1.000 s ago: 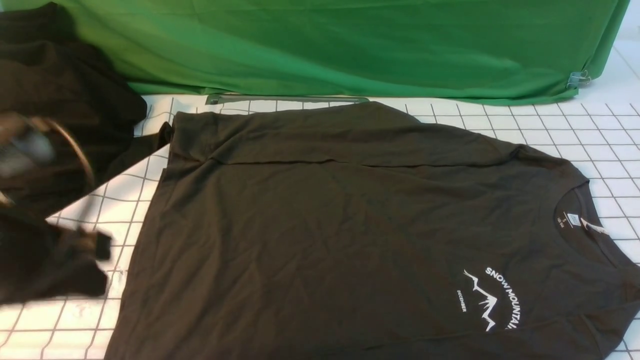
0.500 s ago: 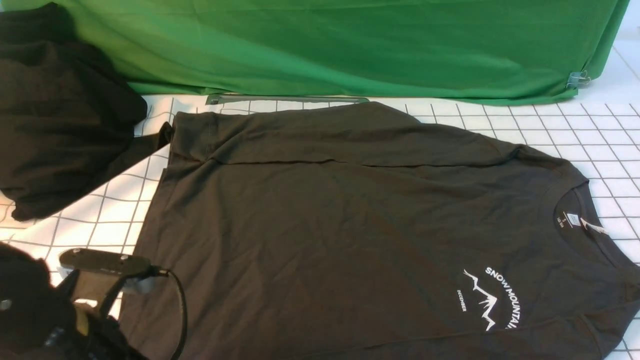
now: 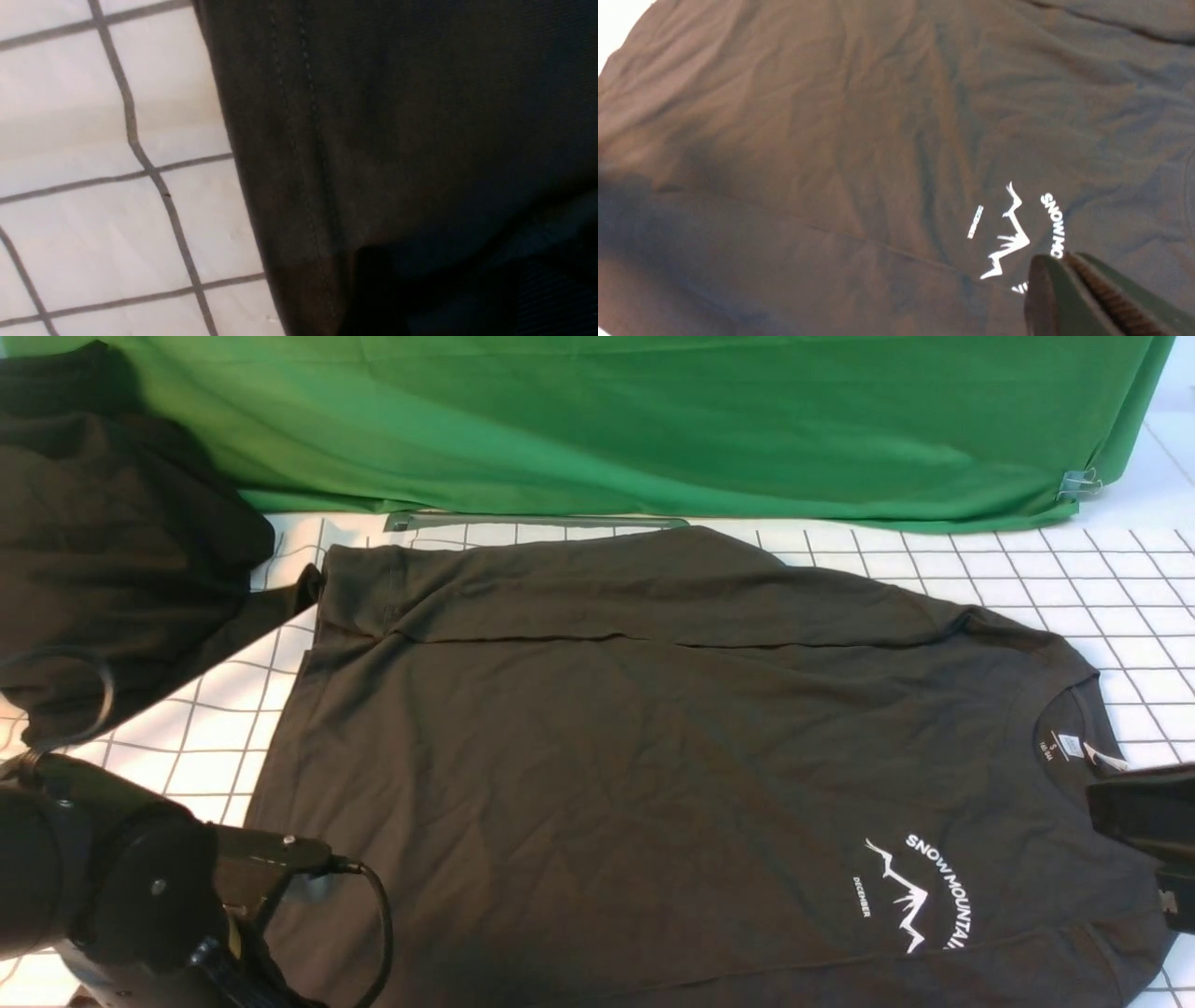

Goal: Fold a long-sleeved shirt over a white checkered tablecloth.
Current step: 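Grasp the left edge of the dark T-shirt lying flat on the table, then fold the left side of the black T-shirt inward over its body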

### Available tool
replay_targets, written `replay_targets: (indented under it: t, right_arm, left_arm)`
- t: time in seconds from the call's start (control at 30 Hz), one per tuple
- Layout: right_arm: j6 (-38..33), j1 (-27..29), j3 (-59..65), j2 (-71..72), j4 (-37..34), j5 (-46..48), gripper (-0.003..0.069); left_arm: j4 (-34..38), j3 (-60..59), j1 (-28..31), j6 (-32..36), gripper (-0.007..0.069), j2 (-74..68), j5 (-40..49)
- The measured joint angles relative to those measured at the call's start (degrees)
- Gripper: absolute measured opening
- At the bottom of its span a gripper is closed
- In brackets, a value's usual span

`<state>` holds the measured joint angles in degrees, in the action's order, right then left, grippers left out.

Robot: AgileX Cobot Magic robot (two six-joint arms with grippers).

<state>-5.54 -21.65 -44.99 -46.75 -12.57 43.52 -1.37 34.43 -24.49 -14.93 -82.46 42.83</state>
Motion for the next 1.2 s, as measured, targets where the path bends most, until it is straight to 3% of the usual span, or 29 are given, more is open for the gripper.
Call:
replay_targets:
  t: [0.17, 0.23, 0.27, 0.33, 0.37, 0.57, 0.8, 1.0, 1.2]
  right_arm:
    - [-0.02, 0.00, 0.00, 0.00, -0.07, -0.70, 0.0010]
    - [-0.02, 0.00, 0.00, 0.00, -0.07, -0.85, 0.0010]
    - [-0.02, 0.00, 0.00, 0.00, -0.07, -0.85, 0.0010]
    - [-0.02, 0.00, 0.00, 0.00, -0.07, -0.92, 0.0010]
    - [-0.02, 0.00, 0.00, 0.00, -0.07, -0.92, 0.0010]
    - [-0.02, 0.00, 0.00, -0.12, -0.07, -0.97, 0.0010]
    - [-1.54, 0.00, -0.39, -4.23, -0.07, 1.54, 0.0014]
    - [-1.68, 0.00, -0.39, -7.20, -0.14, 2.21, 0.0020]
    - [-1.68, -0.23, -0.39, -7.24, -2.15, 2.21, 0.0027]
  left_arm:
    - [0.61, 0.00, 0.00, -0.05, 0.0343, -0.06, -0.07]
    - [1.37, 0.00, 0.00, 0.04, 0.0235, -0.06, -0.07]
    - [1.37, 0.00, 0.00, 0.11, 0.0225, -0.06, -0.07]
    - [1.90, 0.18, 0.00, 1.71, 0.0074, 0.06, 0.85]
    - [1.90, 0.48, 0.00, 2.25, 0.0046, 0.30, 1.54]
    - [1.74, 3.95, 0.00, 4.93, 0.0024, 4.14, 6.61]
    - [-0.32, 18.90, 0.00, 9.07, 0.0023, 9.05, 13.41]
    - [-5.51, 36.93, 0.41, 11.54, 0.0023, 3.59, 13.92]
    - [-6.41, 48.64, 6.37, 12.48, 0.0023, -9.39, 14.50]
